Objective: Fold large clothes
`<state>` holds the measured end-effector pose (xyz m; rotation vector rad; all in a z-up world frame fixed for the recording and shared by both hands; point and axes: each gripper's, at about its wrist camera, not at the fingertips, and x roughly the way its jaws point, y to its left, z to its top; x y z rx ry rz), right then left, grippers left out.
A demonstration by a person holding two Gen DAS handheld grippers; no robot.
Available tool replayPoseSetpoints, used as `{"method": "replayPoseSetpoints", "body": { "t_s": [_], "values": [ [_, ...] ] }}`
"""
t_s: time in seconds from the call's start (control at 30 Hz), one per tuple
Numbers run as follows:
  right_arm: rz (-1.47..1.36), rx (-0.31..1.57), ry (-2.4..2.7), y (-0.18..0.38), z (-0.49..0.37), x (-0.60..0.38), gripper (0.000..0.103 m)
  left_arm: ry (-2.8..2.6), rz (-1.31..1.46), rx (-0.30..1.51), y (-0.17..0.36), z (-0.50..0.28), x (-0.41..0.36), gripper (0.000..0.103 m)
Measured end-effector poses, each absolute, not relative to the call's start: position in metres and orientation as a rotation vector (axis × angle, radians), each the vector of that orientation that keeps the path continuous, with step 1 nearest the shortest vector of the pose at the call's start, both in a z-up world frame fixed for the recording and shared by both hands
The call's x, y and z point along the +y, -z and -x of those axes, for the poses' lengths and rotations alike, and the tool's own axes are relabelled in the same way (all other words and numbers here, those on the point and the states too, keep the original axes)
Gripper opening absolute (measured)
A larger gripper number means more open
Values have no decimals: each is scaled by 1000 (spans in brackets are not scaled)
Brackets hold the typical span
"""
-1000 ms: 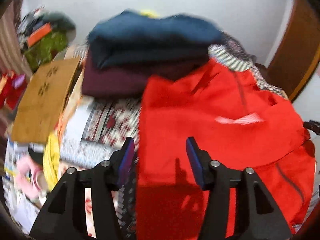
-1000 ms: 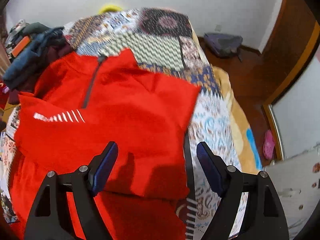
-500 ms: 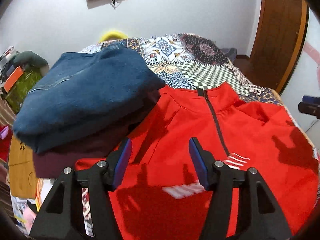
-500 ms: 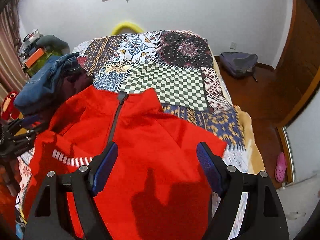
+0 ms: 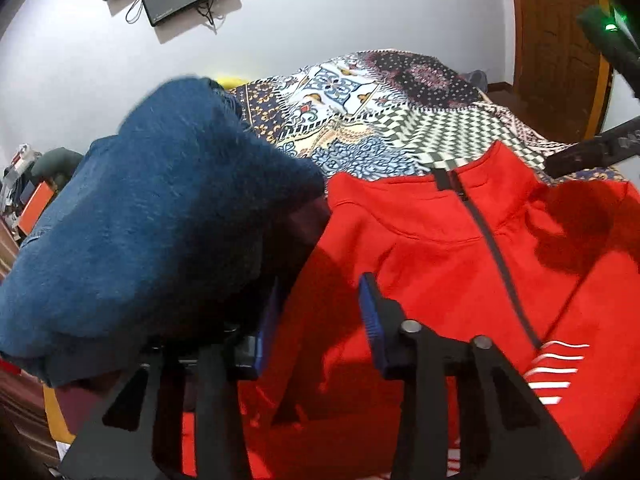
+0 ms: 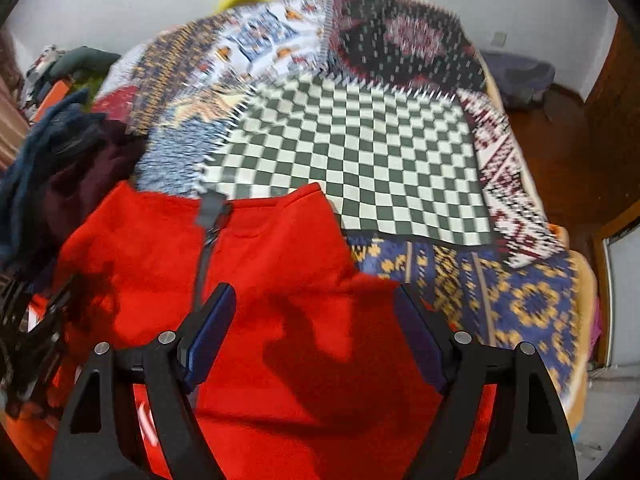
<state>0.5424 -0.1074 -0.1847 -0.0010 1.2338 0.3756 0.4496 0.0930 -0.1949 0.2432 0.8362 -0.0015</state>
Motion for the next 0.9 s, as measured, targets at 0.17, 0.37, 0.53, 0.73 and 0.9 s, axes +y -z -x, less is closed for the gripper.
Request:
{"method": "replayPoseSetpoints", "body": {
  "t_s": [0.17, 0.37, 0.53, 0.73, 0.9],
  "values": [
    [-64, 1298, -389, 212, -557, -101, 42, 37, -105, 924, 214, -467, 117, 4],
    [-64, 1205, -424, 185, -529, -105, 11, 122, 52, 937, 208, -459, 132, 1],
    [-100, 1105, -478, 133, -483, -120, 10, 185, 103, 939, 188, -435, 128, 1],
    [-87, 1000, -542, 84, -418, -131, 9, 204, 88, 856, 144, -376, 121, 1],
    [-69, 961, -572, 71, -354, -142, 10, 198, 88, 814, 118, -331, 127, 1]
  ]
}}
